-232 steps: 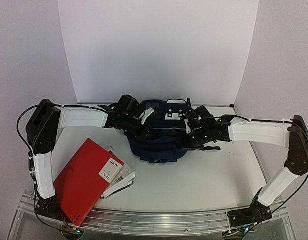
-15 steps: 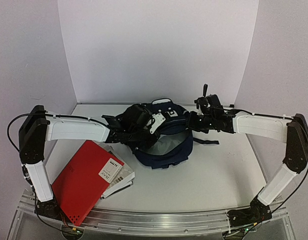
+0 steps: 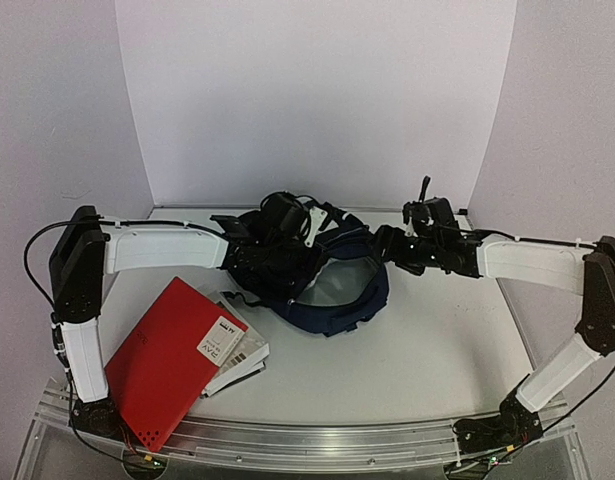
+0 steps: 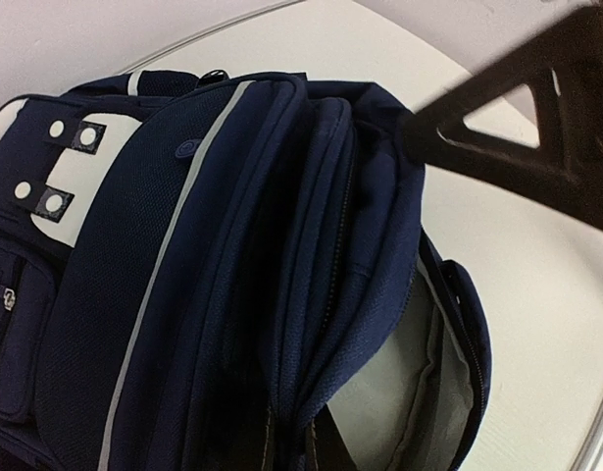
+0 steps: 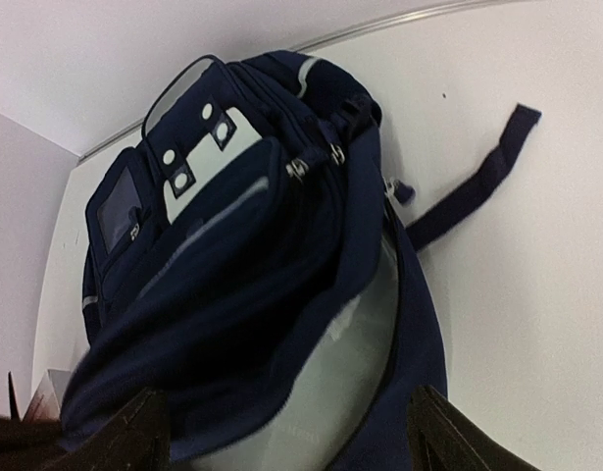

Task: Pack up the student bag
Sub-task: Unzip the student bag at the center of the board.

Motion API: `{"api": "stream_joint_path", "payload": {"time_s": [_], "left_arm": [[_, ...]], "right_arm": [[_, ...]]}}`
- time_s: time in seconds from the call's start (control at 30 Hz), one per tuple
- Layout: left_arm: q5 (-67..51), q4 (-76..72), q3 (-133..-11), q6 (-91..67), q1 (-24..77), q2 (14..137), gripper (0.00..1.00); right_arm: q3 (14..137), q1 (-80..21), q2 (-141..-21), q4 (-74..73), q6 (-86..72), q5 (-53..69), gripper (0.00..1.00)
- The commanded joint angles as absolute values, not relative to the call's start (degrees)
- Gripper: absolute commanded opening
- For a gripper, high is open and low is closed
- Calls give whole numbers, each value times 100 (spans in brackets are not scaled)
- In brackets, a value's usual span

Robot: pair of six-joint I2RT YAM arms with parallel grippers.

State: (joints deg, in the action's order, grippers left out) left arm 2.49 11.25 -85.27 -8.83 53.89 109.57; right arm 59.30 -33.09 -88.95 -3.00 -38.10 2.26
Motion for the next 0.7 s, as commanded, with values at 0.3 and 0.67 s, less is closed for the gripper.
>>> {"api": "stream_joint_path", "payload": {"time_s": [0.3,0.67], "left_arm": [[-120,47,-9219,-1652,4999,11028,0],[-57,259,-9195,-1464,4691,10585,0]], "right_arm": [[4757,-3810,-8293,135,-4772,699,98],[5019,-4044,-9561,1016,-4833,746,45]]}}
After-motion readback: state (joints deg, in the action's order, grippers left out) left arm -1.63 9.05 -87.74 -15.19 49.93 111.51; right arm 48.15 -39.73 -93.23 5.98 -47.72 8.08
